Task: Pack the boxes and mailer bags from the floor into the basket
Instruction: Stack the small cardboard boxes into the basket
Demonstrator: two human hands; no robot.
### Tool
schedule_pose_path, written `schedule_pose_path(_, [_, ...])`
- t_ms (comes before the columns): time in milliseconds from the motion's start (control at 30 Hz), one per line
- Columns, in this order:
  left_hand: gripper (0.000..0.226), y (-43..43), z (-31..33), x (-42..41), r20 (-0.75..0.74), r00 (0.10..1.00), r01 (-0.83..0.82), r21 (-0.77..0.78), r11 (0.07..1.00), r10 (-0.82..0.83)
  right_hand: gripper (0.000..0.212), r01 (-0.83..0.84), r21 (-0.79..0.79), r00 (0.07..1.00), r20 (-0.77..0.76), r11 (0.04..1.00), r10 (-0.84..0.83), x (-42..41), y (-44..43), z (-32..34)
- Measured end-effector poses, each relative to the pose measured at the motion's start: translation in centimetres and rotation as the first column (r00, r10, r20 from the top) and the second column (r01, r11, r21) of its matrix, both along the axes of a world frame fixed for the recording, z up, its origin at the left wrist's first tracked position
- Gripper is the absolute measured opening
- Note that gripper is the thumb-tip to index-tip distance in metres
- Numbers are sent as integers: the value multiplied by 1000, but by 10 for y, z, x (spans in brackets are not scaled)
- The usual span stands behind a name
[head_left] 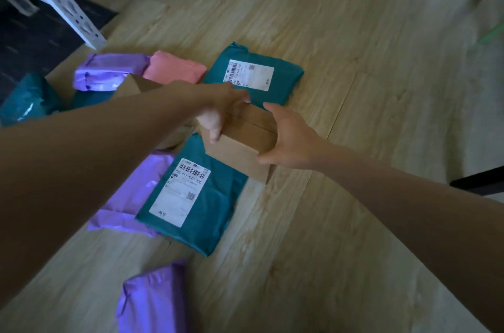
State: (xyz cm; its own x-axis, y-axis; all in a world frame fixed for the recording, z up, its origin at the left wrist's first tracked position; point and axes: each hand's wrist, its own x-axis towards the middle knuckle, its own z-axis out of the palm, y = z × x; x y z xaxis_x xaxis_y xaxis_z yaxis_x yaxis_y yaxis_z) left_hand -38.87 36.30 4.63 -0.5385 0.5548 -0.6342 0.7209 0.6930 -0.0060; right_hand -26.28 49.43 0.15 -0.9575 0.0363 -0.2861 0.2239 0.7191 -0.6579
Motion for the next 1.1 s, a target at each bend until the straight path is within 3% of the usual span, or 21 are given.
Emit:
schedule_pose_path(267, [106, -66, 72, 56, -186, 972, -117, 142, 983, 143, 107, -208, 197, 972, -66, 958, 225, 25, -37, 66])
schedule_pose_path(533, [104, -159, 170, 148, -316, 879, -280, 264, 923, 357, 107, -376, 372, 873, -164, 849, 459, 67, -105, 172])
schedule_pose_path(733, [100, -222, 244, 219, -388, 778, -395, 311, 865, 495, 110, -434, 478, 767, -248, 764, 591, 102, -165, 247])
schedule_pose_path(1100, [110, -338, 350, 348, -504, 584, -562, 314, 765, 636, 107, -590, 521, 502, -360, 616, 786, 174, -282, 353])
